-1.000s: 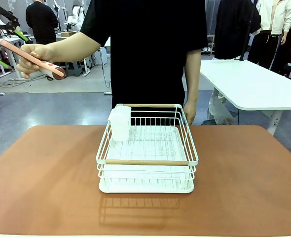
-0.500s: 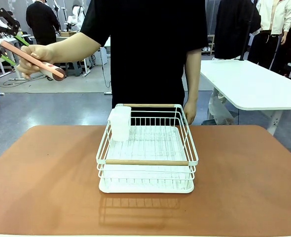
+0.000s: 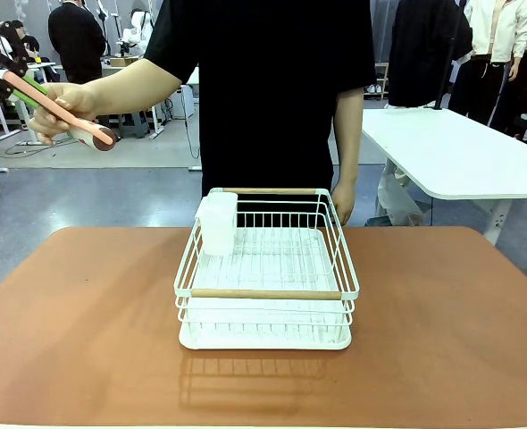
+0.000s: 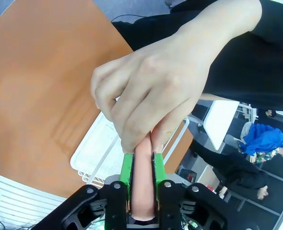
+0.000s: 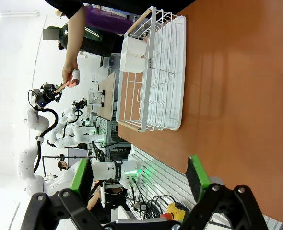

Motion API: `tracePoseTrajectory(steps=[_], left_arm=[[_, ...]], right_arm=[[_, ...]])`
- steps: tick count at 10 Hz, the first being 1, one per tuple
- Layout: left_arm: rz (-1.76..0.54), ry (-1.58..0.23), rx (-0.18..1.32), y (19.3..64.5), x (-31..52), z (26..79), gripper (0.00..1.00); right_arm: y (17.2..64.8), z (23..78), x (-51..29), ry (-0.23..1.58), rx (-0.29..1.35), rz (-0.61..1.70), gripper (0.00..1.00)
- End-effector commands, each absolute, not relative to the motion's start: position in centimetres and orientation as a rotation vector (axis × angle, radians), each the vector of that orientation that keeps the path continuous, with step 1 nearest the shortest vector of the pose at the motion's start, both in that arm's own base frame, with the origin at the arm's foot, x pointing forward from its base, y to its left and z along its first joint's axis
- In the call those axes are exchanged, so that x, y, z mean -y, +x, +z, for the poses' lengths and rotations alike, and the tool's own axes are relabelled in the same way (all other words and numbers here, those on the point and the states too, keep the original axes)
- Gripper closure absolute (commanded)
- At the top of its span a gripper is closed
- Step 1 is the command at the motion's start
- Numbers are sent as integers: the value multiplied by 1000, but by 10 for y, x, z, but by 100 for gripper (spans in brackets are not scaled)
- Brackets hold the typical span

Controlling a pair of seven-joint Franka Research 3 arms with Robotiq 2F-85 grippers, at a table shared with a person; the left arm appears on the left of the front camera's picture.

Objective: Clean the table.
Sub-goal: Pick up the Lint Roller when the human hands it over.

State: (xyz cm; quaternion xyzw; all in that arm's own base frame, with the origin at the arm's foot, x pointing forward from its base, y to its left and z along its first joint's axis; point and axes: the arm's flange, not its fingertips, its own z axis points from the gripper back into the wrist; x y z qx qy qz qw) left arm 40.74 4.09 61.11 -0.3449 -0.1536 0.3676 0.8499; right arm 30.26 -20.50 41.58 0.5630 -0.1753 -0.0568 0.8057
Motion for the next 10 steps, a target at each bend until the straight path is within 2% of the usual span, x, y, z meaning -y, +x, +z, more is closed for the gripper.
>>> tracePoseTrajectory(steps=[1, 10], left_arm=[[785, -732, 294, 407, -41, 615, 100], [773, -729, 321, 407, -41, 611, 100]], right_arm=[[302, 419, 206, 1216, 385, -117, 0], [302, 419, 206, 1216, 385, -117, 0]])
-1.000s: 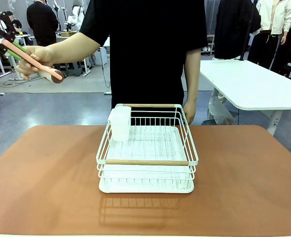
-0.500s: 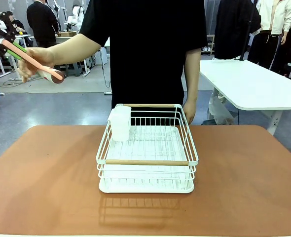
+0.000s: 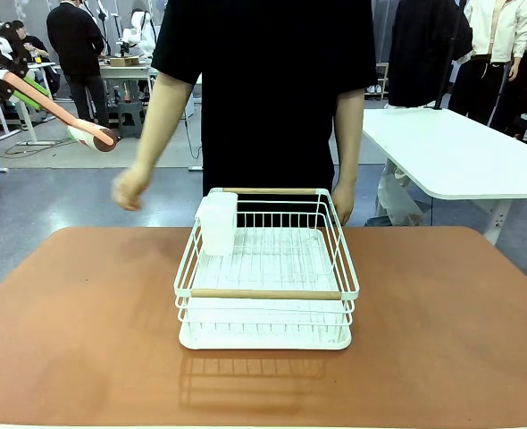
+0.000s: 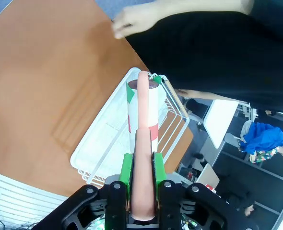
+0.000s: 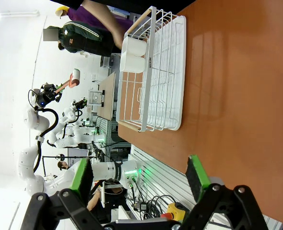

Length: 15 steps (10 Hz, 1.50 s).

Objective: Clean the table.
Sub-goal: Pick up the Lint Roller when the human hands it over, then clean the table with the Lint Roller when the human lifts the Dish drying rack.

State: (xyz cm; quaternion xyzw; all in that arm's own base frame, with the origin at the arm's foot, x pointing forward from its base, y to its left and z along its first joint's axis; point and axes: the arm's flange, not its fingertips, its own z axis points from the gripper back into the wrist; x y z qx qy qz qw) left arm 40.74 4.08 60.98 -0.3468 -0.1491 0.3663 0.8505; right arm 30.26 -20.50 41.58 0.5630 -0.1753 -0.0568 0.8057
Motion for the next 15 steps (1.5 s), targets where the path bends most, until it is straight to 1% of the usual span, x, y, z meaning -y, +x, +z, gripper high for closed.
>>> tracePoseTrajectory(steps=[1, 15], left_arm=[[773, -729, 321, 407, -41, 611, 100], [773, -729, 321, 407, -41, 611, 100]], right_arm=[[302, 419, 206, 1216, 385, -117, 0], [302, 419, 206, 1216, 385, -117, 0]])
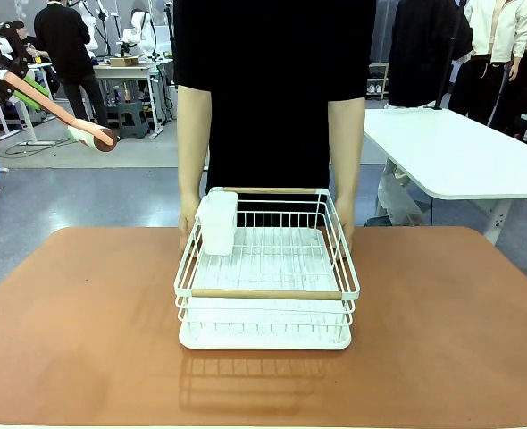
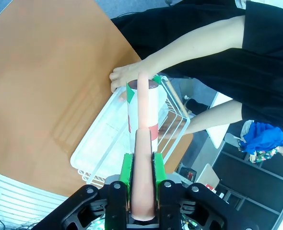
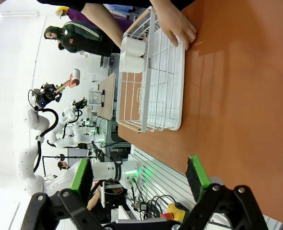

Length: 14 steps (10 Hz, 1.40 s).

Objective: Clean the table.
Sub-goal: Clean the table with the Lint Roller when the human lifts the Dish drying rack.

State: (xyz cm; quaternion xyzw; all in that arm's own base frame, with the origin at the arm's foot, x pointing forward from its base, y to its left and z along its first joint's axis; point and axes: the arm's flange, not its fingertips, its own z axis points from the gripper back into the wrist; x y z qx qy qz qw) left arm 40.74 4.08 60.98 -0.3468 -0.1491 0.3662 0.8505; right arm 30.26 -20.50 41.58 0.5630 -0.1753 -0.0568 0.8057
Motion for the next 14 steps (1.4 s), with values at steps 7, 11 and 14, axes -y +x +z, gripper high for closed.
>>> tracePoseTrajectory(steps=[7, 11, 14], left_arm=[[773, -729, 321, 407, -41, 611, 100], [773, -729, 321, 407, -41, 611, 100], [626, -727, 279, 406, -38, 607, 79]], right_arm=[[302, 419, 206, 1216, 385, -117, 0], [302, 419, 206, 1216, 385, -117, 0], [302, 419, 206, 1216, 385, -117, 0]])
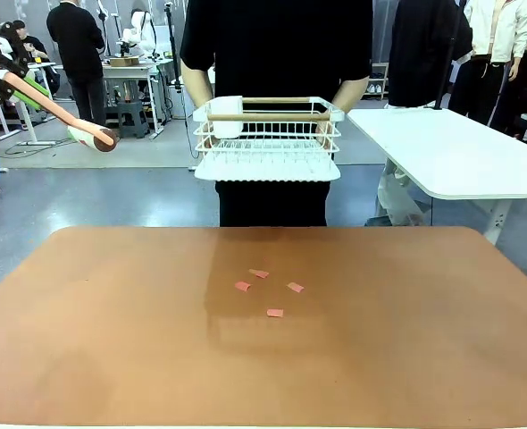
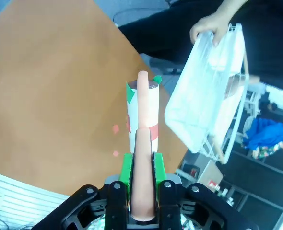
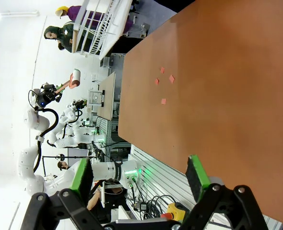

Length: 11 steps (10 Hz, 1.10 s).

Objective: Clean the table.
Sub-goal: Clean the table with the Lint Roller when the human lifts the Dish drying rack.

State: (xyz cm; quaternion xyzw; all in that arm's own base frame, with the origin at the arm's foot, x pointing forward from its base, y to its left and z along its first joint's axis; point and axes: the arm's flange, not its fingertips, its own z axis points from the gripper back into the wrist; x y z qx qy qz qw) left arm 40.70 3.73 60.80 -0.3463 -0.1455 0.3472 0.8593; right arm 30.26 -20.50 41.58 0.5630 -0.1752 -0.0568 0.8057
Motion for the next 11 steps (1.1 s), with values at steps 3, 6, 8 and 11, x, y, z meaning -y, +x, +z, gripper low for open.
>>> tracePoseTrajectory(steps=[3, 6, 8, 11], left_arm=[[373, -682, 156, 414, -39, 567, 79], [78, -714, 115, 429, -30, 516, 79], [68, -669, 136, 438, -16, 466, 79], [91, -644, 147, 447, -11, 435, 79]], right_arm=[[302, 419, 206, 1216, 385, -117, 0], [302, 419, 206, 1216, 385, -117, 0], [302, 419, 206, 1216, 385, -117, 0], [302, 419, 206, 1216, 385, -117, 0]])
